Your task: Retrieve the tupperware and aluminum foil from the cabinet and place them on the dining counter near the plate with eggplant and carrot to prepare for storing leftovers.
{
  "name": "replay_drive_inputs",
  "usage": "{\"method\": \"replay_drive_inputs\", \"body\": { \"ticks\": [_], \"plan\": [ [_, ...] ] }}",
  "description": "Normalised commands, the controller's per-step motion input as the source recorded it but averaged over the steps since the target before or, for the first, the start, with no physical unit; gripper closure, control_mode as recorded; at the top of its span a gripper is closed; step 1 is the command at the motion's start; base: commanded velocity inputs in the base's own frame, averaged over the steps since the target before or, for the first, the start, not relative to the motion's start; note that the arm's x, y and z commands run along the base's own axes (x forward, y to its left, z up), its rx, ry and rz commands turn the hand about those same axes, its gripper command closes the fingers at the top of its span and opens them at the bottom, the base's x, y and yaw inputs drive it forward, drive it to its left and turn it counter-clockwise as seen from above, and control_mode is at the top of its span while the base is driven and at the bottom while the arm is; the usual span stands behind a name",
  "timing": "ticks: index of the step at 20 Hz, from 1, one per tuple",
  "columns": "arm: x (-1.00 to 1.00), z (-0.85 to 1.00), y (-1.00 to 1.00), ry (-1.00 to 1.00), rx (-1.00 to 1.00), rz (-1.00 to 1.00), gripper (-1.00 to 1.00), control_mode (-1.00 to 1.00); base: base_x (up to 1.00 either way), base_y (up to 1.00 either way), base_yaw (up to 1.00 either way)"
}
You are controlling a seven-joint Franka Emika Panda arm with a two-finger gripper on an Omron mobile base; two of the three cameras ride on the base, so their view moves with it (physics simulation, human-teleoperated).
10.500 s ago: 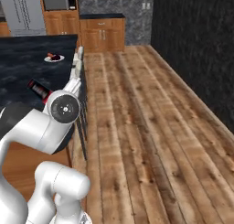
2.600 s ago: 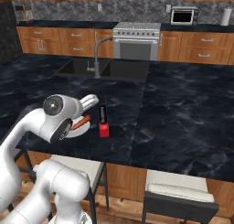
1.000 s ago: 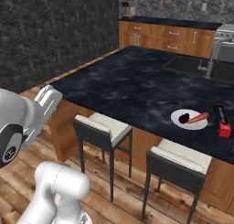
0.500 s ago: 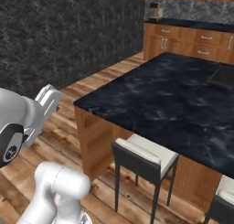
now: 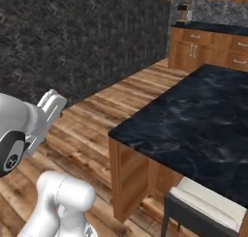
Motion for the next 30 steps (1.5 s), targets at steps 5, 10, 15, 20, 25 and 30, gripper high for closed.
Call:
{"method": "replay_drive_inputs", "body": {
  "ticks": [5, 10, 15, 20, 25, 30],
  "plan": [
    [0.0, 0.0, 0.0, 0.0, 0.0, 0.0, -1.0, 1.0, 1.0, 1.0, 0.01],
    [0.0, 0.0, 0.0, 0.0, 0.0, 0.0, -1.0, 1.0, 1.0, 1.0, -0.08],
    [0.0, 0.0, 0.0, 0.0, 0.0, 0.0, -1.0, 1.0, 1.0, 0.96, -0.14],
    [0.0, 0.0, 0.0, 0.0, 0.0, 0.0, -1.0, 1.0, 1.0, 0.6, -0.13],
    [0.0, 0.0, 0.0, 0.0, 0.0, 0.0, -1.0, 1.0, 1.0, 0.15, -0.15],
    [0.0, 0.0, 0.0, 0.0, 0.0, 0.0, -1.0, 1.0, 1.0, -0.22, -0.28]
  ]
}}
